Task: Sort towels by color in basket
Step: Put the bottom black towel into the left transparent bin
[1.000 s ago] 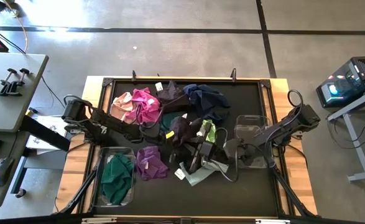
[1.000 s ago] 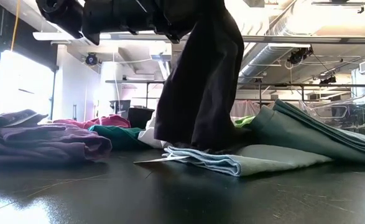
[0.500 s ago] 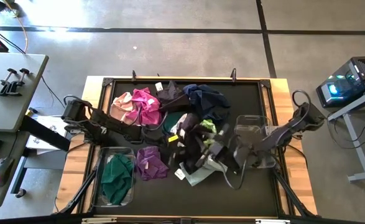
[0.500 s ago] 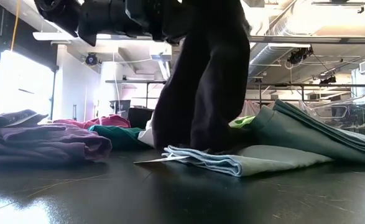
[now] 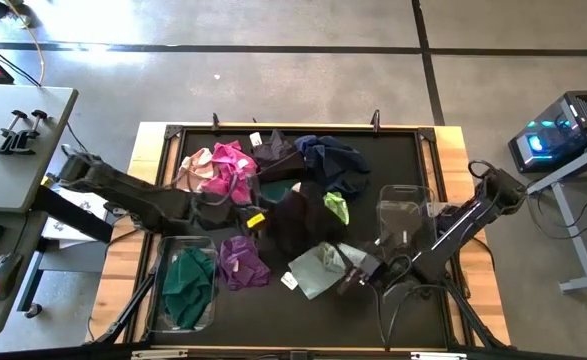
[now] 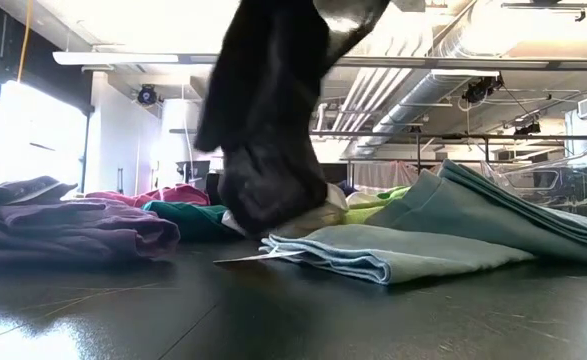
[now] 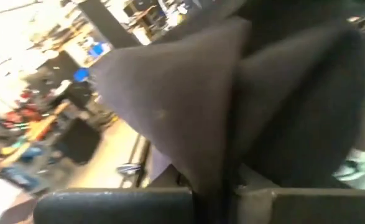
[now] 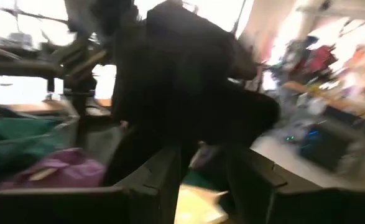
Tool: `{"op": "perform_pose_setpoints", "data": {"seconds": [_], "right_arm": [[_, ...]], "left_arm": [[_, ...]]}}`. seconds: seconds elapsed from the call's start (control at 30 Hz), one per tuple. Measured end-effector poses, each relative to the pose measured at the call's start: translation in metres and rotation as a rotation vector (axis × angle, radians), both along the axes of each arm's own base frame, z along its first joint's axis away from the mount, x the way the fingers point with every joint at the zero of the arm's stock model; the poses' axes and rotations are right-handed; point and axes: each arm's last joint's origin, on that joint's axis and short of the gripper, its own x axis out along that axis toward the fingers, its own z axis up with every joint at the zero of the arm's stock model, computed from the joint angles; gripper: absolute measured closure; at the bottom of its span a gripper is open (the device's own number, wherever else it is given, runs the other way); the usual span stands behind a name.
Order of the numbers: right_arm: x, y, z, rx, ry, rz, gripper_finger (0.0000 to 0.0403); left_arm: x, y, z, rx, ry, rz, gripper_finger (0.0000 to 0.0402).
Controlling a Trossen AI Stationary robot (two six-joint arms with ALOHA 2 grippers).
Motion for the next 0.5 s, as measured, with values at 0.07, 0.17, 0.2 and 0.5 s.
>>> {"op": "perform_pose_setpoints", "data": {"seconds": [0.07, 0.17, 0.2, 0.5], "right_arm": [[0.003, -0.004, -0.007, 0.066, -0.009, 0.065, 0.0273], [0.011, -0.013, -0.016, 0.14, 0.017, 0.157, 0.0246], [0.014, -0.016, -0.018, 0.168, 0.025, 0.185, 0.0234], [0.031, -0.047, -0.035, 0.243, 0.113, 0.273, 0.0165]], "left_arm": [[-0.006, 0.002, 0.013, 0.047, 0.011, 0.033, 0.0401], [-0.01, 0.005, 0.035, 0.14, 0.029, 0.104, 0.0401], [-0.011, 0.005, 0.043, 0.166, 0.033, 0.123, 0.0401], [-0.026, -0.018, 0.11, 0.245, 0.155, 0.045, 0.0402]]}}
